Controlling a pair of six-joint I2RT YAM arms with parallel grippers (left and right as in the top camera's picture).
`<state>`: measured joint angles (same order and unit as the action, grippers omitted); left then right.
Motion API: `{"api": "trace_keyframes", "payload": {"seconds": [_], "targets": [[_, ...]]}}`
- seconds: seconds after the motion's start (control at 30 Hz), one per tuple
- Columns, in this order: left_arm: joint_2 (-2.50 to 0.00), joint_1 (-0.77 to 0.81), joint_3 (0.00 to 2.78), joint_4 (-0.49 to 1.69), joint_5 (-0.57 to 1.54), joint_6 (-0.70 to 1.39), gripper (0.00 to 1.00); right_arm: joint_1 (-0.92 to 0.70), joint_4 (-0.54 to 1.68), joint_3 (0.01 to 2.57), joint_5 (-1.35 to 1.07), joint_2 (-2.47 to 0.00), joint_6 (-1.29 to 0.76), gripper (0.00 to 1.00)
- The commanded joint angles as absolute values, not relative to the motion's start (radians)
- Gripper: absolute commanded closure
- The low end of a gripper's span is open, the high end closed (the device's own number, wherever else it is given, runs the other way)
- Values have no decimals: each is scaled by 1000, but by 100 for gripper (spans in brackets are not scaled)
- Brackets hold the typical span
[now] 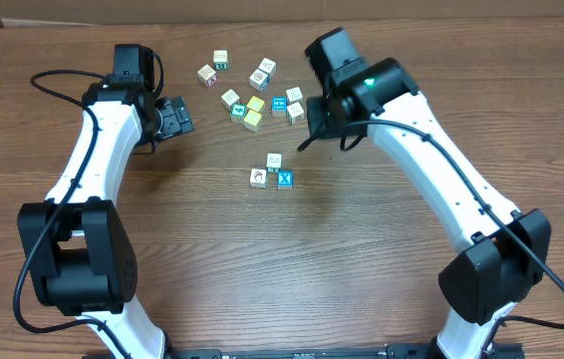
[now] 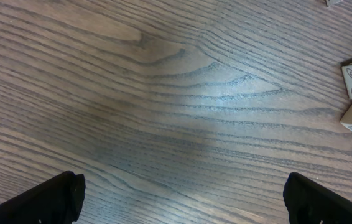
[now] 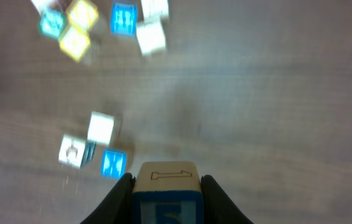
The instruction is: Form a circle
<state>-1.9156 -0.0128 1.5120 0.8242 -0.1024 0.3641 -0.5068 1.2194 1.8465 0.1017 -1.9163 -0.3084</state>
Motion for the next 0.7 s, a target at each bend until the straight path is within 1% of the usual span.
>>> {"api": "trace_keyframes", "payload": {"seconds": [0.0, 0.2, 0.43, 0.67], "targets": [[-1922, -7, 1527, 826, -115, 363, 0, -531, 1261, 1845, 55, -1914, -423, 75], [-1922, -6, 1527, 826, -115, 363, 1, -576, 1293, 1786, -46, -1914, -458, 75], [-1922, -7, 1527, 826, -115, 363, 0, -618, 1313, 1691, -47, -1914, -474, 75], [-1922, -6, 1527, 826, -115, 363, 0, -638, 1349, 1668, -62, -1914, -506, 72]]}}
